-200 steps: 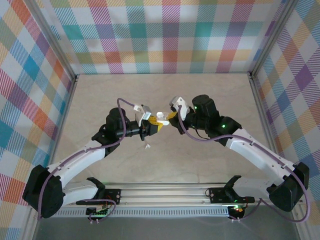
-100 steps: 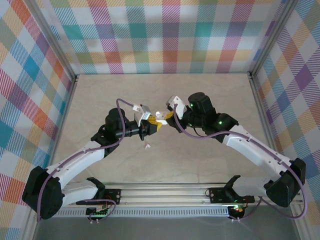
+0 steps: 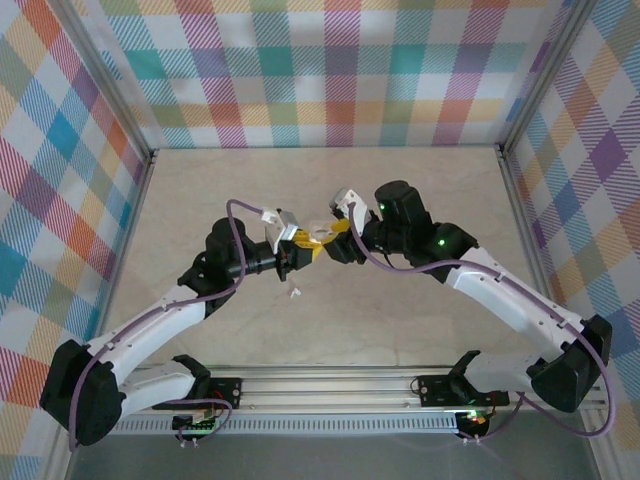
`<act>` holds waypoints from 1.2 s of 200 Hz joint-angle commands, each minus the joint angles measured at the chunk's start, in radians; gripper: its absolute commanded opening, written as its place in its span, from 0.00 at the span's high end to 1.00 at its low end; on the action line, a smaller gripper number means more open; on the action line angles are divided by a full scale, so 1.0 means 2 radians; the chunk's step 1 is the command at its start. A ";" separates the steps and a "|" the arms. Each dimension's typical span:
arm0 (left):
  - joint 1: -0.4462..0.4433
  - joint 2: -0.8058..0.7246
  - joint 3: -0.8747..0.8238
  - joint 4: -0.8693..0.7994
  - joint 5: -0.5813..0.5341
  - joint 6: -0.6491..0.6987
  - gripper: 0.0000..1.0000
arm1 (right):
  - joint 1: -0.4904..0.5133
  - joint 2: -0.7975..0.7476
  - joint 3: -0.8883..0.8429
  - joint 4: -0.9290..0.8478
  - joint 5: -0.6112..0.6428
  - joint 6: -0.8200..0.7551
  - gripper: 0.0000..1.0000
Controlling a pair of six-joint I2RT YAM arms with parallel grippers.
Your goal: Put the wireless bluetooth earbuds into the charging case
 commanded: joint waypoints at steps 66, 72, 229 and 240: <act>-0.003 -0.080 -0.040 -0.036 -0.071 0.014 1.00 | 0.001 -0.025 0.035 0.009 -0.018 0.114 0.56; -0.003 -0.087 -0.041 -0.041 -0.076 0.010 1.00 | 0.001 -0.024 0.034 0.014 -0.018 0.120 0.56; -0.003 -0.186 -0.063 -0.189 -0.177 -0.061 1.00 | -0.007 0.018 -0.084 0.094 0.035 0.303 0.57; -0.003 -0.186 -0.065 -0.192 -0.188 -0.062 1.00 | -0.007 0.026 -0.100 0.100 0.033 0.312 0.57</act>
